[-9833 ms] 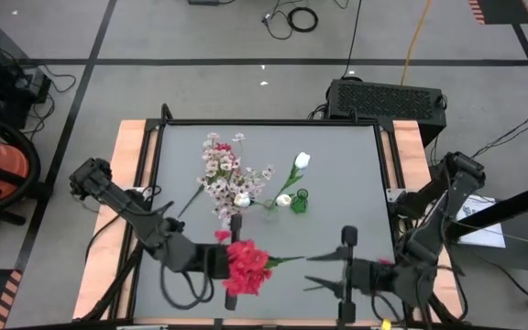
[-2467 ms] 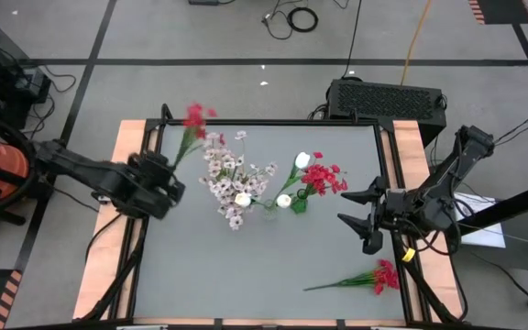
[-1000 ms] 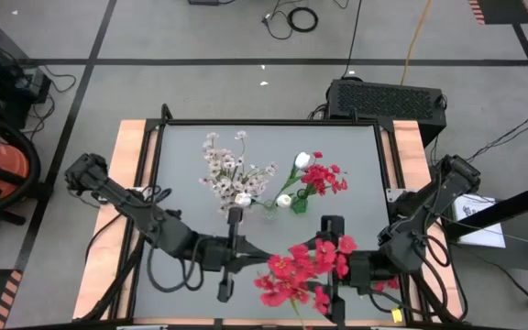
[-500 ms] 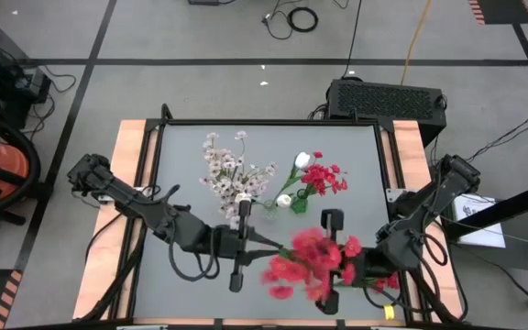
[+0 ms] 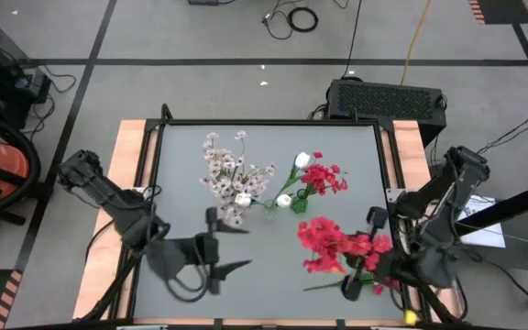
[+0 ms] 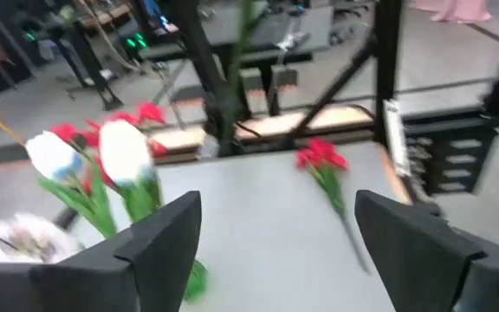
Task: Sort flowers into vase by color
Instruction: Put the top red flower into the green flower vase
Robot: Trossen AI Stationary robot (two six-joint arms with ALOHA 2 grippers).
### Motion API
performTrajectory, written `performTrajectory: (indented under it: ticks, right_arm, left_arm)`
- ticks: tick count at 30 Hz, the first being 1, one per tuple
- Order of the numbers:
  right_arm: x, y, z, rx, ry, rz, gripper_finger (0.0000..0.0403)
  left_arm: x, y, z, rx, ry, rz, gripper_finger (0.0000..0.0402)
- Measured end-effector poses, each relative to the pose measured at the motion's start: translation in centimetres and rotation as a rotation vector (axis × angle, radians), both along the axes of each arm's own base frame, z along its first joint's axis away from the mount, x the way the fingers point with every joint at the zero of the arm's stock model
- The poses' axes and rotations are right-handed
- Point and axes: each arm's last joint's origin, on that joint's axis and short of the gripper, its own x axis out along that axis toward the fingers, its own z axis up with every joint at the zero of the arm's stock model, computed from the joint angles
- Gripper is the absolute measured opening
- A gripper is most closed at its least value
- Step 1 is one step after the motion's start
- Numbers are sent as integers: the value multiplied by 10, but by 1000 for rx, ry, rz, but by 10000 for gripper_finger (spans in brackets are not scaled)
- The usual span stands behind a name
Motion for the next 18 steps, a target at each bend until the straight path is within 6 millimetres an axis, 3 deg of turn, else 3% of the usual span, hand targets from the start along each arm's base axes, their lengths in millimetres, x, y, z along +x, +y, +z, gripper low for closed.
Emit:
performTrajectory:
  ticks: [5, 8, 11, 18]
  right_arm:
    - [13, -30, -65, -59, 59, -92, 1]
    - [19, -53, -90, -15, -2, -140, 1]
    - [21, -70, -103, -3, -75, -172, 1]
    - [23, -97, -115, 59, -181, -229, 0]
  left_arm:
    - [-21, -18, -10, -38, 75, -13, 314]
    - [-30, -24, -18, -76, 125, 9, 314]
    - [-40, -29, -26, -85, 174, 28, 315]
    - [-47, -30, -29, -65, 206, 33, 315]
